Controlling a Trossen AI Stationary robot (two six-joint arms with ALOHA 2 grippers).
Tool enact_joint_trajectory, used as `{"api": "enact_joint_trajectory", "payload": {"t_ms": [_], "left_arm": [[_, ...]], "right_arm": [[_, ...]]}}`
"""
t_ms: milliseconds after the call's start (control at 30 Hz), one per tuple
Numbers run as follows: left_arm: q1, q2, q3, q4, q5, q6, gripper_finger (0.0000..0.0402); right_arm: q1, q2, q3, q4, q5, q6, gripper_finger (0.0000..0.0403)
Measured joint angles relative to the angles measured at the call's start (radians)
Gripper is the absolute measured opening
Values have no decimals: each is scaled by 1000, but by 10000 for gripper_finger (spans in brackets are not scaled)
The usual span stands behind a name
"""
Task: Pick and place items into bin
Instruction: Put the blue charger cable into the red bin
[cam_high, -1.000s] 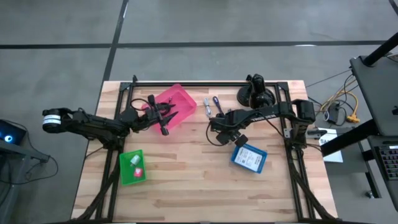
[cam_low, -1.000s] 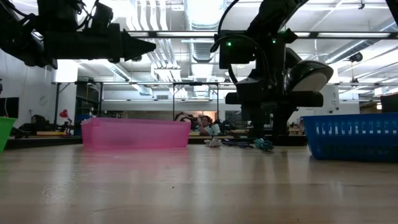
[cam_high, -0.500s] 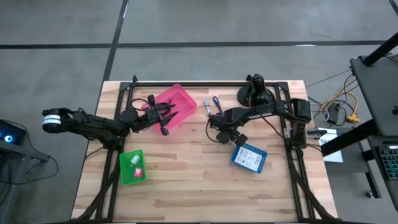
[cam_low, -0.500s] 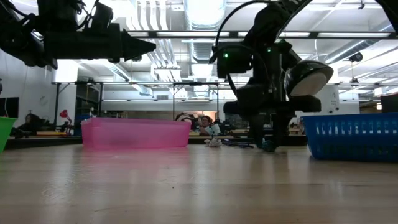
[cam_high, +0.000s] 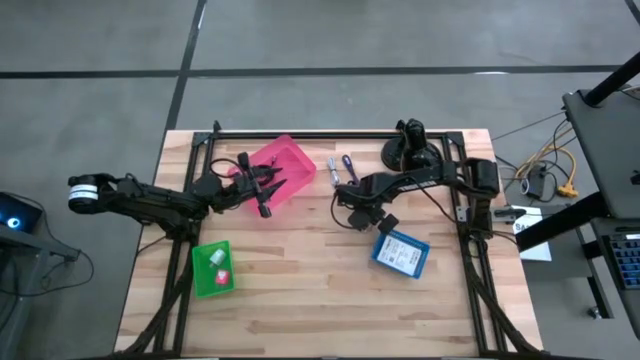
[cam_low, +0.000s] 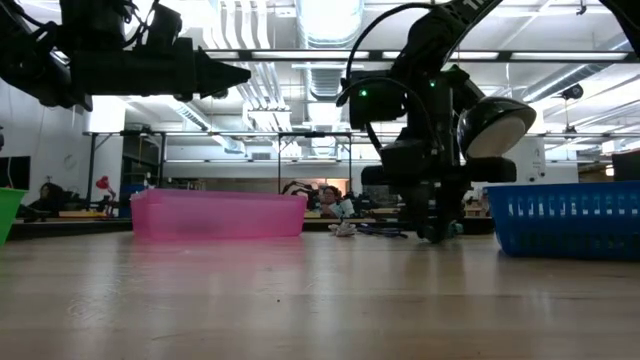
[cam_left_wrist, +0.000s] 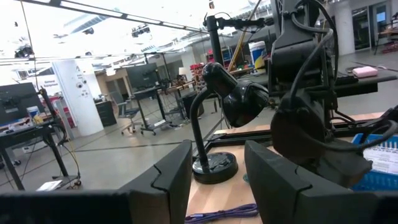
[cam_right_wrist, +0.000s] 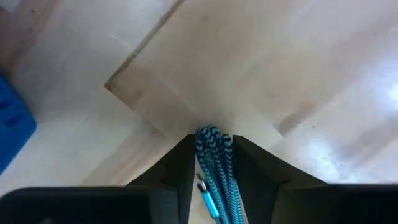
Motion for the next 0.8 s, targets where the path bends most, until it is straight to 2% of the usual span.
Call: {"api": "enact_joint_trajectory", "payload": {"t_ms": [333,467,800], "left_arm": [[0,0,-1,0,0,0,132],[0,0,-1,0,0,0,132],[0,0,-1,0,0,0,132]], "right_arm": [[1,-4,4,-2,-2,5,18],[1,-4,11,-2,-3,17,16],[1,-43,111,-3,-8,200,14]]}}
